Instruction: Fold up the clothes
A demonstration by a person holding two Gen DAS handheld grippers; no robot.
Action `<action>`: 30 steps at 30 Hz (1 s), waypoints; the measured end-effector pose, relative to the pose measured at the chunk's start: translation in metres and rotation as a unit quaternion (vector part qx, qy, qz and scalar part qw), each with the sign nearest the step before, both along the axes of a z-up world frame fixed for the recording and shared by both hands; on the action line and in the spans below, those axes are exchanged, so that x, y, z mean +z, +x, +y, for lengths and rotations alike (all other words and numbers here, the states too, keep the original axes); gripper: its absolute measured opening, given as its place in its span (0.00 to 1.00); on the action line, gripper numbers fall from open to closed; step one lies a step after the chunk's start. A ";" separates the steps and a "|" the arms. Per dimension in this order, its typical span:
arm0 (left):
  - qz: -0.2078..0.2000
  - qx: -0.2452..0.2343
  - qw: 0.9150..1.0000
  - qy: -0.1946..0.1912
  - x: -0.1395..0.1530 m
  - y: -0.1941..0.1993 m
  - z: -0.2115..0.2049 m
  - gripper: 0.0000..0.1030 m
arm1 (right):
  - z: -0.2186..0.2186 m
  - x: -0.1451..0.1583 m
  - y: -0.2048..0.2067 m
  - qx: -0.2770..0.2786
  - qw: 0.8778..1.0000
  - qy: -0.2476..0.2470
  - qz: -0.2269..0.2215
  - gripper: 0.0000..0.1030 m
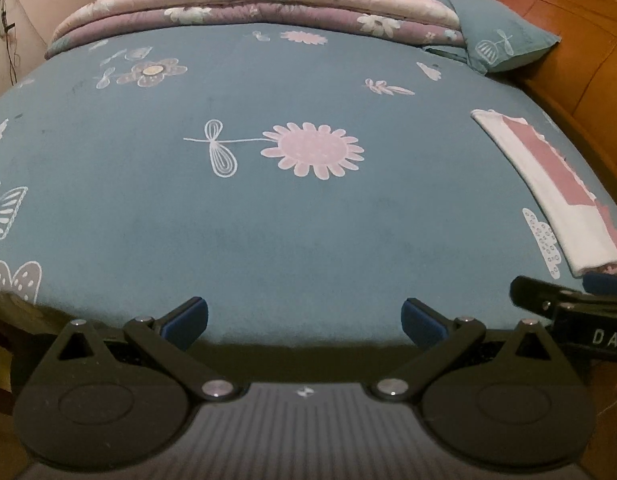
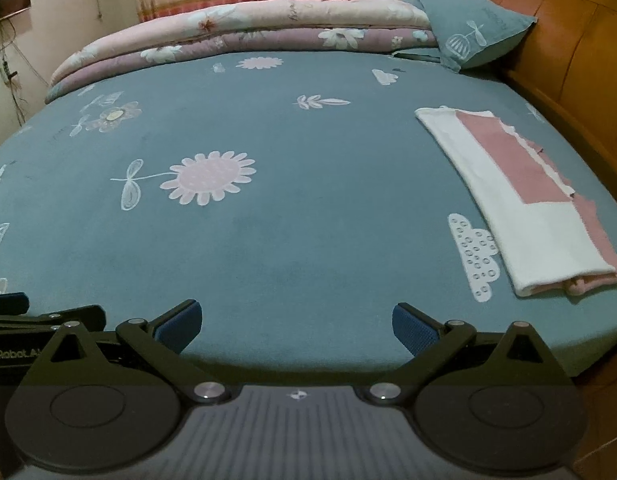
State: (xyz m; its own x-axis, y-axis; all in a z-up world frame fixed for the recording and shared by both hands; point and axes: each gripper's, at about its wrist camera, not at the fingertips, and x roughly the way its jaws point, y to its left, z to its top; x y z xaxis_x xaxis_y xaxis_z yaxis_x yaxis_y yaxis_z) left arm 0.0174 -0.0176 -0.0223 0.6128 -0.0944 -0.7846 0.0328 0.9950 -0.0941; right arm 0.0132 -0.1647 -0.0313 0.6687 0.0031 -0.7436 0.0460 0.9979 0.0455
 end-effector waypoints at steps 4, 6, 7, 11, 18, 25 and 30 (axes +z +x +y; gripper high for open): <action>0.003 0.002 1.000 -0.001 -0.001 0.002 -0.002 0.99 | -0.007 0.001 -0.001 -0.008 1.000 0.001 0.002 1.00; 0.005 0.001 1.000 -0.001 -0.001 0.003 -0.003 0.99 | -0.008 0.000 -0.002 -0.007 1.000 0.000 0.004 1.00; 0.006 0.001 1.000 -0.001 -0.002 0.003 -0.003 0.99 | -0.009 -0.001 -0.002 -0.007 1.000 -0.001 0.005 1.00; 0.005 -0.003 1.000 0.001 -0.001 0.006 -0.007 0.99 | -0.009 -0.004 -0.001 -0.004 1.000 -0.001 0.012 1.00; 0.002 -0.012 1.000 0.004 0.002 0.011 -0.015 0.99 | -0.017 -0.003 -0.002 -0.007 1.000 0.001 0.012 1.00; 0.000 -0.011 1.000 0.007 0.002 0.012 -0.017 0.99 | -0.024 -0.002 -0.003 -0.011 1.000 0.004 0.012 1.00; -0.012 -0.009 1.000 0.010 0.005 0.010 -0.017 0.99 | -0.023 -0.001 -0.004 -0.003 1.000 -0.001 0.012 1.00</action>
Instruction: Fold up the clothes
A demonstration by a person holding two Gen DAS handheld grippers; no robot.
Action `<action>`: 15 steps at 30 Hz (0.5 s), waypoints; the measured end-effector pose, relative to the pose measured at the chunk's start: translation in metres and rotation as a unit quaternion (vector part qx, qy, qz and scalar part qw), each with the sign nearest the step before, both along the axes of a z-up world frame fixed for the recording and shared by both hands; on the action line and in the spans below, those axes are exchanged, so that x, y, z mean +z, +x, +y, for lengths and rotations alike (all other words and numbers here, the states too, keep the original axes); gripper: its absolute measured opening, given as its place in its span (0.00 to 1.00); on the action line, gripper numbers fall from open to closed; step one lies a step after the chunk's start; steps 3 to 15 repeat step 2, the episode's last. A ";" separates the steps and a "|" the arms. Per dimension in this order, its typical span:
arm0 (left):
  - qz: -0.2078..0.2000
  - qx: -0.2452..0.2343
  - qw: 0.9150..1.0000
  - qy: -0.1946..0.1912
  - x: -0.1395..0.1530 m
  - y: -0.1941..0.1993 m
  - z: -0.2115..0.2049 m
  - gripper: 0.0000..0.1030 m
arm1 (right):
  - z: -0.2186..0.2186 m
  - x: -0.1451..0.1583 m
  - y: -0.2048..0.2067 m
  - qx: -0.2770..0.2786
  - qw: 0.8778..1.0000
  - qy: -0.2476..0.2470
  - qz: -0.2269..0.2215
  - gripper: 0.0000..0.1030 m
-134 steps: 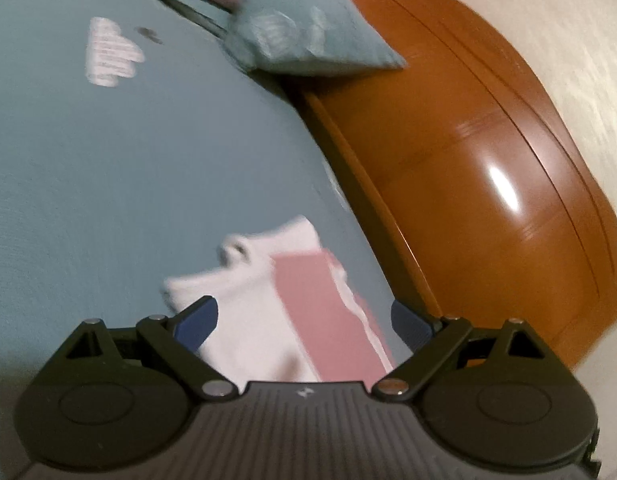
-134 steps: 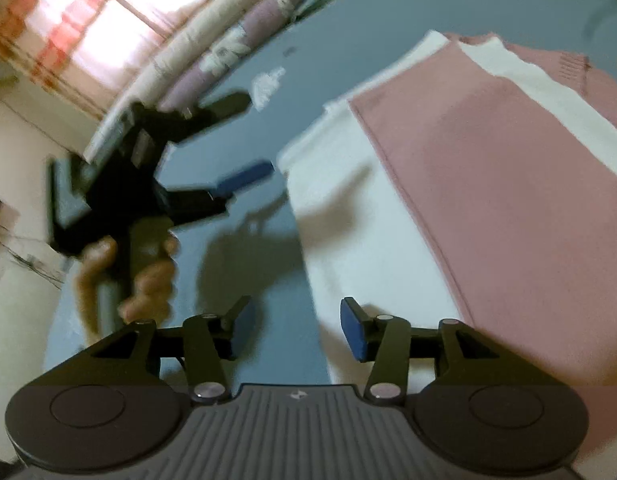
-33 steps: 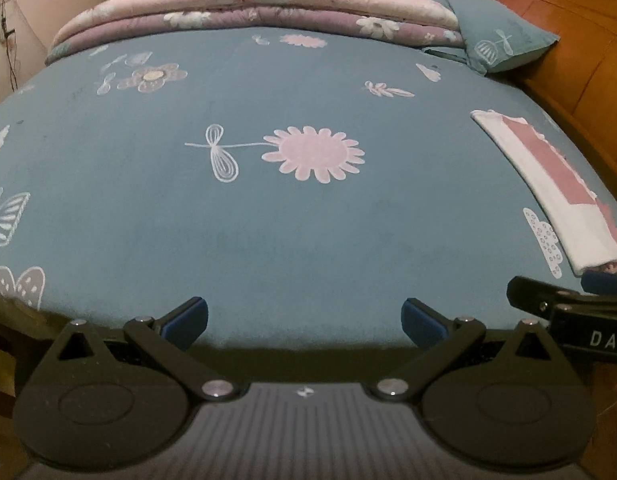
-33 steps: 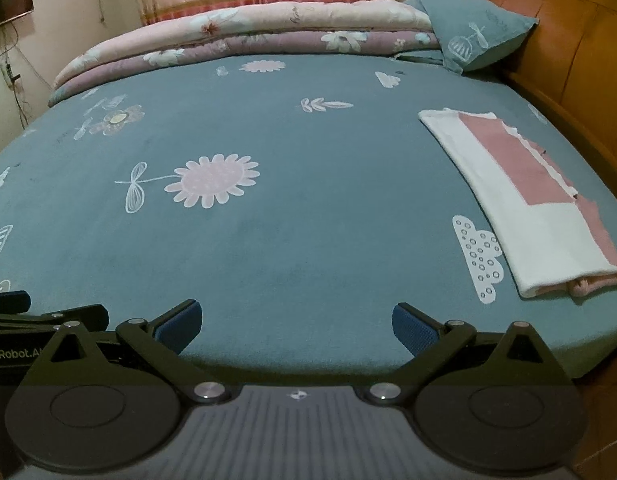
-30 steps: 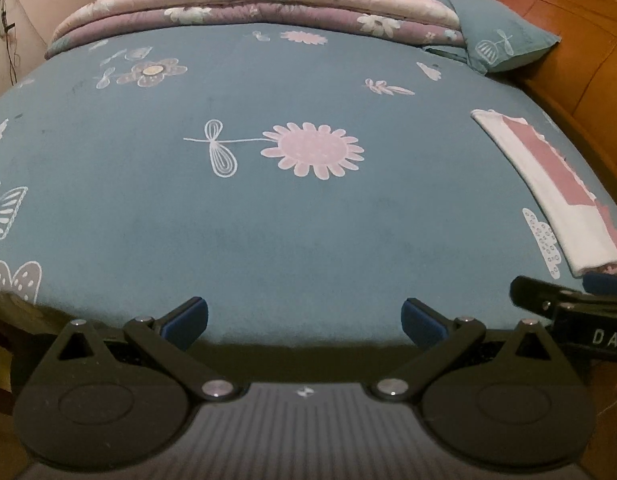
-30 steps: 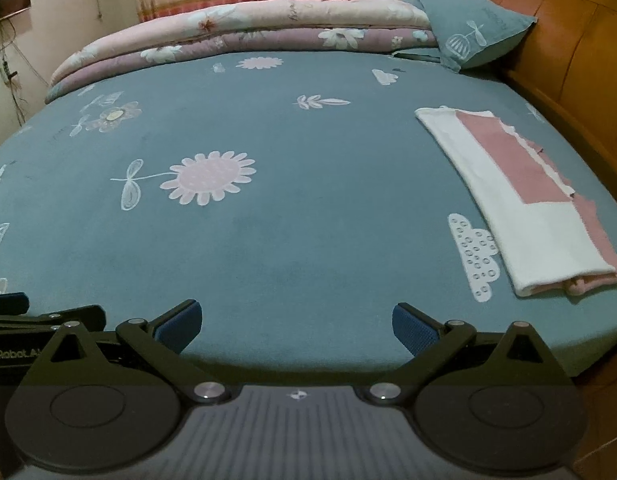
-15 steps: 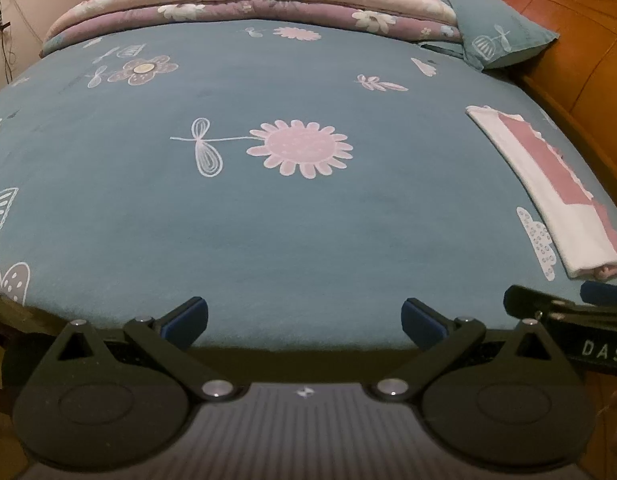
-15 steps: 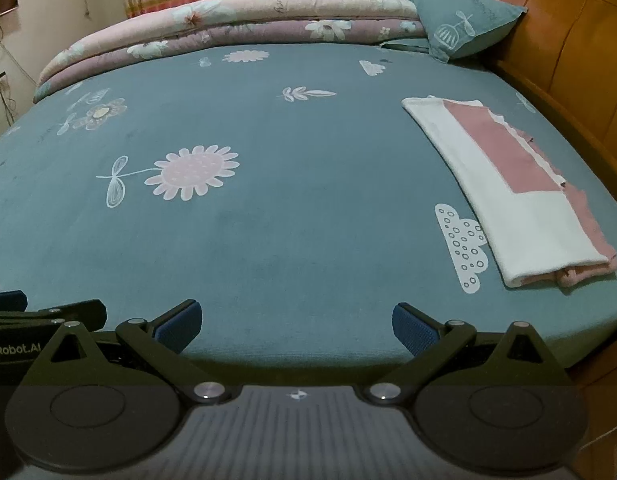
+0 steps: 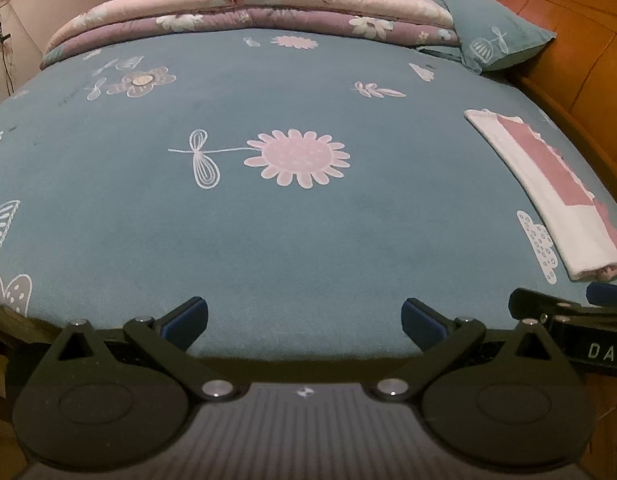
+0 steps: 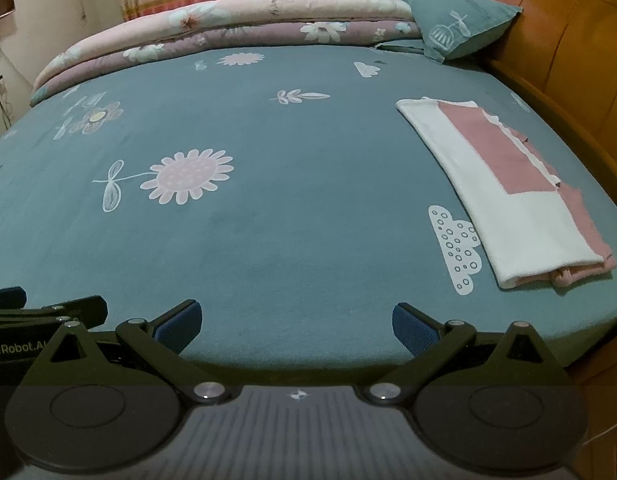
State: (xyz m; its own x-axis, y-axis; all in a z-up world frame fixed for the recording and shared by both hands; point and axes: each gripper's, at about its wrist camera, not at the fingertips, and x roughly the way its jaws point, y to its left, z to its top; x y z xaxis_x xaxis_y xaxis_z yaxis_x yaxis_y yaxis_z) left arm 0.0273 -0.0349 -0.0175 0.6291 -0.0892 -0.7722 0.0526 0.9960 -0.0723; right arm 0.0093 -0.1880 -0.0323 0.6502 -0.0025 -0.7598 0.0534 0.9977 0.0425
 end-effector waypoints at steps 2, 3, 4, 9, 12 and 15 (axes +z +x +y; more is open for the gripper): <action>-0.002 -0.003 1.000 -0.002 0.001 0.000 0.000 0.99 | 0.000 0.000 0.000 0.001 1.000 -0.002 0.000 1.00; -0.002 -0.003 1.000 -0.002 0.001 0.000 0.000 0.99 | 0.000 0.000 0.000 0.001 1.000 -0.002 0.000 1.00; -0.002 -0.003 1.000 -0.002 0.001 0.000 0.000 0.99 | 0.000 0.000 0.000 0.001 1.000 -0.002 0.000 1.00; -0.002 -0.003 1.000 -0.002 0.001 0.000 0.000 0.99 | 0.000 0.000 0.000 0.001 1.000 -0.002 0.000 1.00; -0.002 -0.003 1.000 -0.002 0.001 0.000 0.000 0.99 | 0.000 0.000 0.000 0.001 1.000 -0.002 0.000 1.00; -0.002 -0.003 1.000 -0.002 0.001 0.000 0.000 0.99 | 0.000 0.000 0.000 0.001 1.000 -0.002 0.000 1.00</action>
